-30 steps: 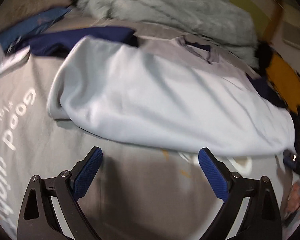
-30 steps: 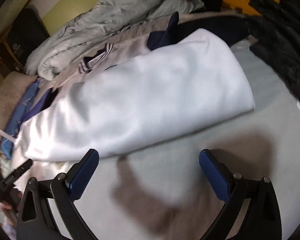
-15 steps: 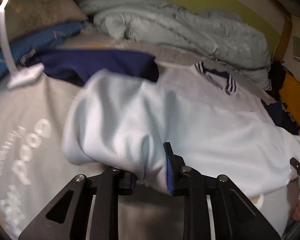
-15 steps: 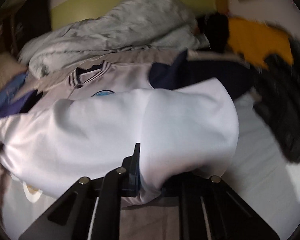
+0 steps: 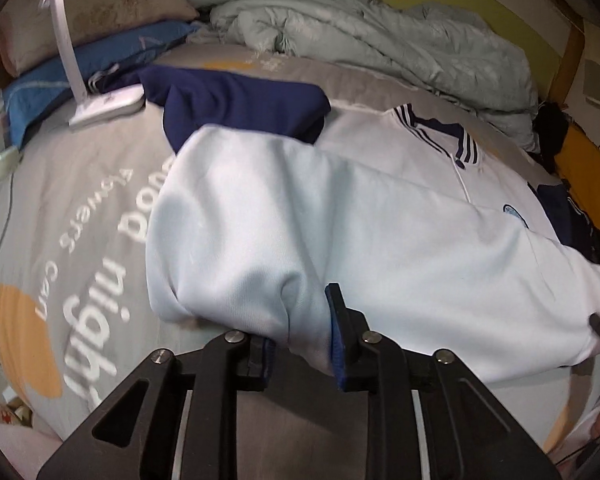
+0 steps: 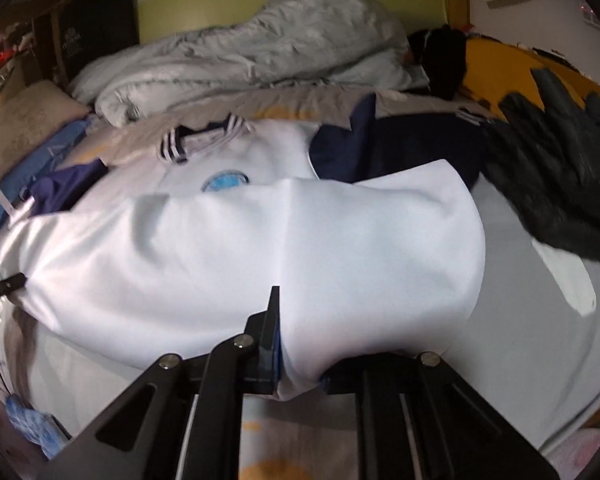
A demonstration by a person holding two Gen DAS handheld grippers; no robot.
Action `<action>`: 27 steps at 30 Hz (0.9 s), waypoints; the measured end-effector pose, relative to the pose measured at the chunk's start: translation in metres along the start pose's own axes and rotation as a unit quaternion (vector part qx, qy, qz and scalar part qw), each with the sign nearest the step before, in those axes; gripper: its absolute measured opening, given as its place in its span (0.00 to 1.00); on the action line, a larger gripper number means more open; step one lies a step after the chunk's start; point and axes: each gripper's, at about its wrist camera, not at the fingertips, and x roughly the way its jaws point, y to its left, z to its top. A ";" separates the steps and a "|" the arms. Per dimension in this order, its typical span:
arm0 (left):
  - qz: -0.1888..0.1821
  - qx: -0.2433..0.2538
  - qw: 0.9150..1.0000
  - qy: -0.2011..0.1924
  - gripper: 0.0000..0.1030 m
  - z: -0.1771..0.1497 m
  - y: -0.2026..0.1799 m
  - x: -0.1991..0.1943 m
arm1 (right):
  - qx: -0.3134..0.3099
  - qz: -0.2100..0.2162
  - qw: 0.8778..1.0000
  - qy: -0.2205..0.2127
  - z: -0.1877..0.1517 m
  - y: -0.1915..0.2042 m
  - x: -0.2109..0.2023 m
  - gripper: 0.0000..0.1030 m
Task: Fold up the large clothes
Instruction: 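Open both tools and release the folded edge onto the jacket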
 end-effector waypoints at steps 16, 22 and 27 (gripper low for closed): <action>-0.042 0.138 0.982 -0.119 0.52 -0.041 -0.076 -0.073 | 0.012 -0.023 0.999 -0.044 -0.009 -0.017 -0.031 0.50; -0.040 0.148 0.979 -0.136 0.52 -0.024 -0.091 -0.086 | 0.029 -0.005 0.998 -0.061 -0.004 -0.023 -0.040 0.53; -0.031 0.157 0.975 -0.156 0.67 -0.005 -0.101 -0.094 | 0.037 0.005 0.997 -0.066 -0.003 -0.025 -0.043 0.53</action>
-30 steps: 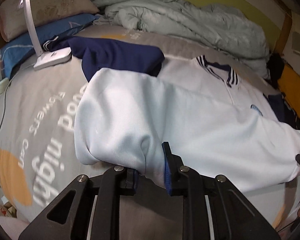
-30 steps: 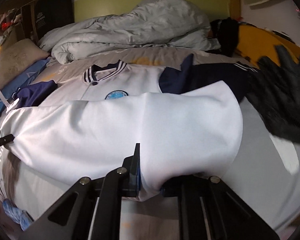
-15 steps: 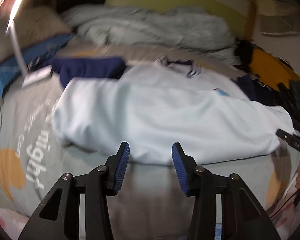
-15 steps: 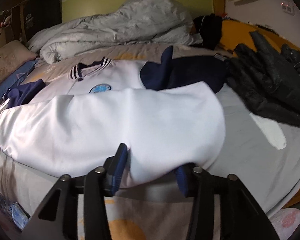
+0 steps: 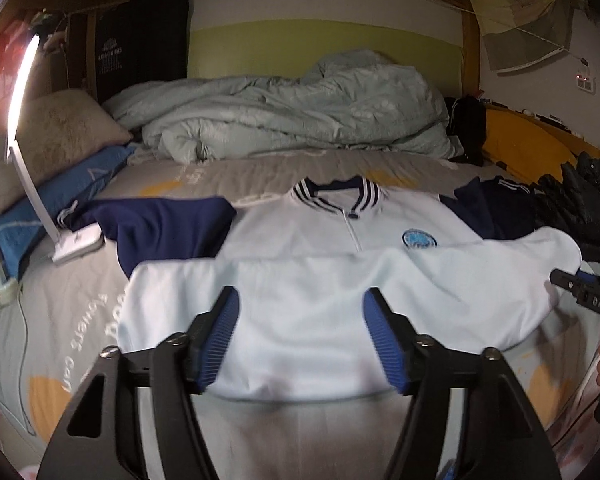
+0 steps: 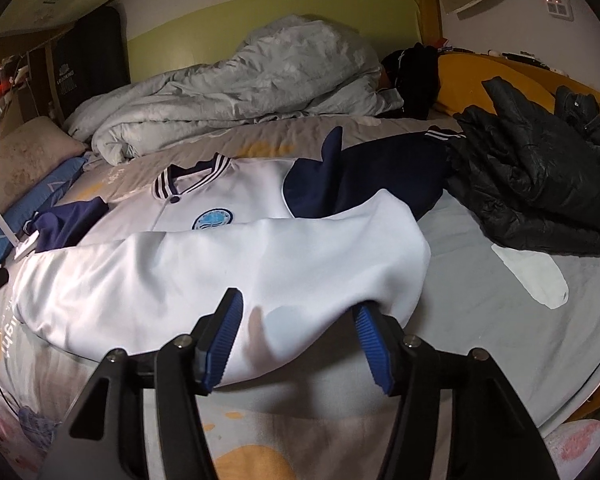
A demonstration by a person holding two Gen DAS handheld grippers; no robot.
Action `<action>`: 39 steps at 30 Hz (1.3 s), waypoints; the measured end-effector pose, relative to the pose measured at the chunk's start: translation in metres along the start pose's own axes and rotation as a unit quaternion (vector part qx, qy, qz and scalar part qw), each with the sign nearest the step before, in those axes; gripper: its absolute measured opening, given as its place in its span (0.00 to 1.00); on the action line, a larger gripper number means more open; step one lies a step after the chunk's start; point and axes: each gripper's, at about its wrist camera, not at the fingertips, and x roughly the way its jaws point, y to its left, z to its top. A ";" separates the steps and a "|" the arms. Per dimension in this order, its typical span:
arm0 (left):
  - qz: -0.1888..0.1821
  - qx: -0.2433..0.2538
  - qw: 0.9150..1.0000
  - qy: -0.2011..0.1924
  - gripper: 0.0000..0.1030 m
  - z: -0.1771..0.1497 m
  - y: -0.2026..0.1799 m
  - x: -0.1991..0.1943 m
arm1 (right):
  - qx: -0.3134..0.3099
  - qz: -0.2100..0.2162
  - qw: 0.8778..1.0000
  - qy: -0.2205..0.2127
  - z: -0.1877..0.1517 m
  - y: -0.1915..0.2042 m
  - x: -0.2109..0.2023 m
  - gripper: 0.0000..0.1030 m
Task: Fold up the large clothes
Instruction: 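Open both tools and release the folded edge onto the jacket, then grasp the navy sleeve cuff with the right tool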
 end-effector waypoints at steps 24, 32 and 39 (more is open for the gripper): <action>-0.005 -0.040 0.997 -0.066 1.00 0.092 0.002 0.052 | 0.210 0.023 0.977 0.027 0.127 -0.098 0.026 0.65; 0.004 -0.057 0.998 0.009 1.00 0.050 0.024 0.118 | 0.226 -0.039 0.969 0.092 0.099 -0.136 0.124 0.50; 0.005 -0.067 0.997 0.031 1.00 0.038 0.030 0.139 | 0.240 -0.085 0.964 0.072 0.094 -0.158 0.162 0.44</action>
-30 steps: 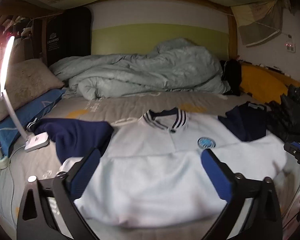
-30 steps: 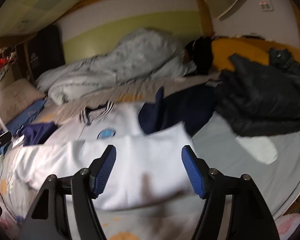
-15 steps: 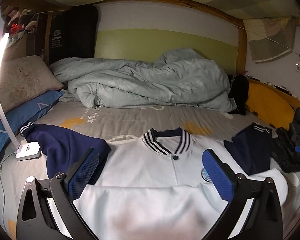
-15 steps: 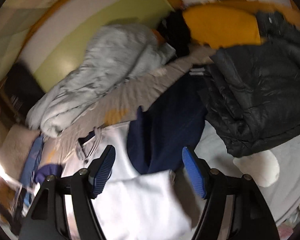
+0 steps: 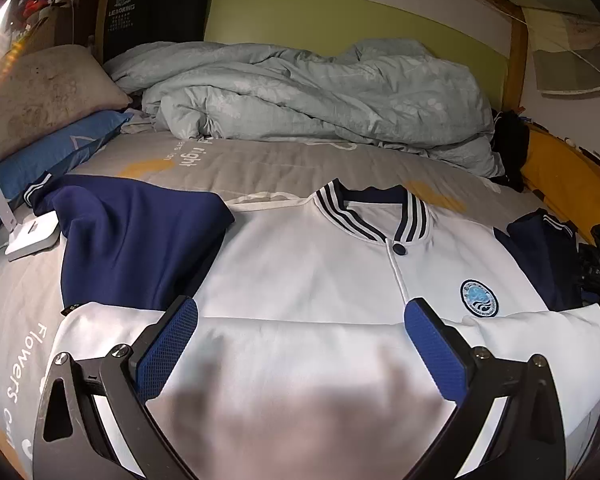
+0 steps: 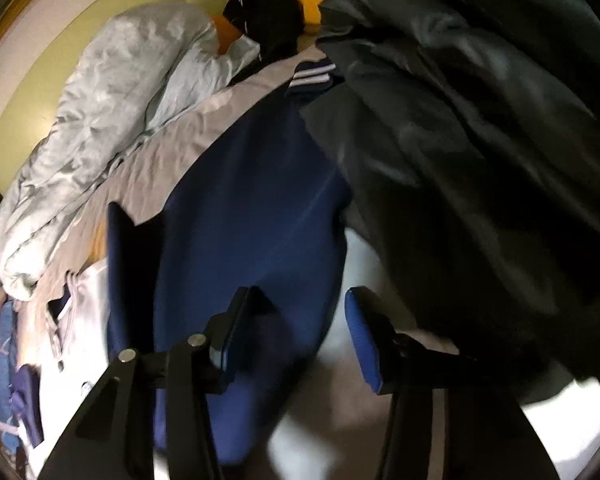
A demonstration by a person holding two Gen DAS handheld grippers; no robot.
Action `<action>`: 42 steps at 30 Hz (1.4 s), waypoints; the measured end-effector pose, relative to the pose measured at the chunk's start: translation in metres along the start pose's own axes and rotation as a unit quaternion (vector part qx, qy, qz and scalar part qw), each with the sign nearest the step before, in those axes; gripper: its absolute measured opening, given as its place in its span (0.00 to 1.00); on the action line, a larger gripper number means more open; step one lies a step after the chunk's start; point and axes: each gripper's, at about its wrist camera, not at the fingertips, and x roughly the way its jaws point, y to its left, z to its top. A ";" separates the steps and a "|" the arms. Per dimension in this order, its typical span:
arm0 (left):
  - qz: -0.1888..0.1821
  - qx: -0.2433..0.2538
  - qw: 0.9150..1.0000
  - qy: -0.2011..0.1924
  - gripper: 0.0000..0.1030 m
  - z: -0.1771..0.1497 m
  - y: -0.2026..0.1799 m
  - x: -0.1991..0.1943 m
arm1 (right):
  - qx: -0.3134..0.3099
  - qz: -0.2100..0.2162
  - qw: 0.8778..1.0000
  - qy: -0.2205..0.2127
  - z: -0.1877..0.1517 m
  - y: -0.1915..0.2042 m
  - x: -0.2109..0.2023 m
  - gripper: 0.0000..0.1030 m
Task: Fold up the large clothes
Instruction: 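Grasp the navy sleeve cuff with the right tool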
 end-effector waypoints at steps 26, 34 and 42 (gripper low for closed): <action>-0.051 0.010 0.998 -0.039 1.00 0.003 -0.015 -0.038 | -0.333 0.164 0.928 0.032 -0.124 0.146 -0.049 0.06; 0.005 0.073 0.995 -0.074 1.00 -0.006 -0.033 -0.042 | -0.288 0.178 0.940 -0.026 -0.098 0.129 -0.080 0.46; -0.006 0.091 0.993 -0.074 1.00 -0.011 -0.041 -0.040 | -0.203 0.115 0.969 -0.080 -0.044 0.083 -0.087 0.57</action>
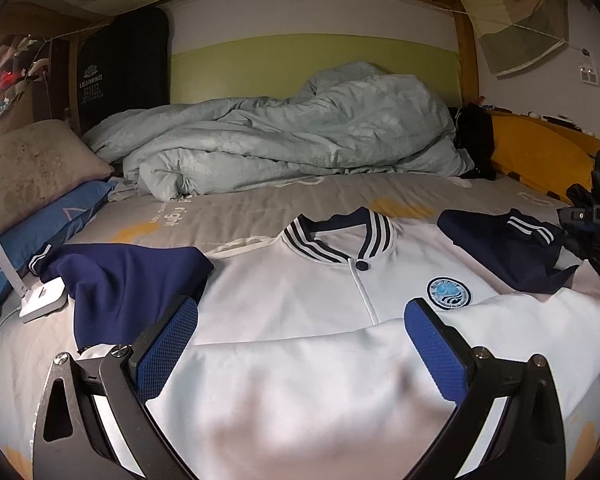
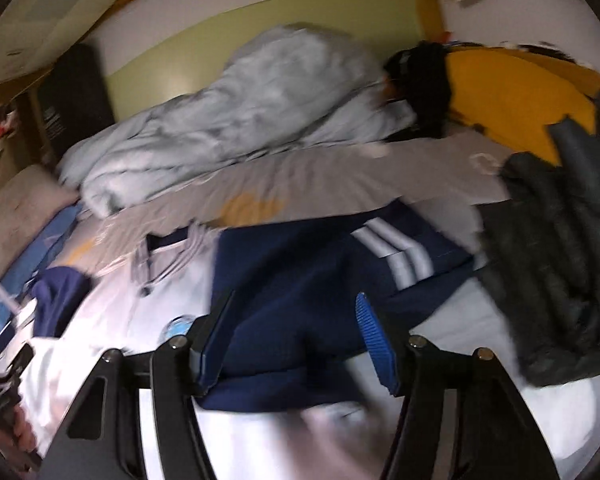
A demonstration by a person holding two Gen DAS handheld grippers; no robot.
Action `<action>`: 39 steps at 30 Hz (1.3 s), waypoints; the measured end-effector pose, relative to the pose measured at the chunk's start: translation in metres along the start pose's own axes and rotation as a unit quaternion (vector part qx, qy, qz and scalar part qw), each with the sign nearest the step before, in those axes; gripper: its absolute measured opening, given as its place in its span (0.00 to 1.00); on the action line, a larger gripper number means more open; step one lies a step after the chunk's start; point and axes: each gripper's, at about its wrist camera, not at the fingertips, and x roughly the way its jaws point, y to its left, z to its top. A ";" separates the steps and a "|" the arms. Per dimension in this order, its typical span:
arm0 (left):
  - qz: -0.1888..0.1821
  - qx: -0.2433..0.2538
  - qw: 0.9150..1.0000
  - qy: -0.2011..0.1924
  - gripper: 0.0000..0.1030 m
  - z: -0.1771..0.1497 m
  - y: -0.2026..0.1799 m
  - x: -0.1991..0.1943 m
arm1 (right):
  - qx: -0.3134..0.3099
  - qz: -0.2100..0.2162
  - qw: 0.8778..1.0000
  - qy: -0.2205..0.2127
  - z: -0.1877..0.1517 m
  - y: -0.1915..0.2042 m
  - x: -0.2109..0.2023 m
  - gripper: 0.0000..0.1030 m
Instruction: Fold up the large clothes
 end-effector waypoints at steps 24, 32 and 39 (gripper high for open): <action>0.001 -0.020 0.999 0.030 1.00 -0.008 0.013 0.026 | -0.097 -0.154 0.982 0.049 0.018 -0.032 0.096 0.09; 0.004 -0.029 1.000 -0.001 1.00 0.001 0.014 0.005 | -0.064 -0.018 0.998 -0.010 0.035 0.014 0.017 0.09; -0.017 -0.052 0.998 -0.003 1.00 0.005 0.019 -0.004 | -0.105 0.086 0.988 0.068 -0.026 0.090 0.013 0.09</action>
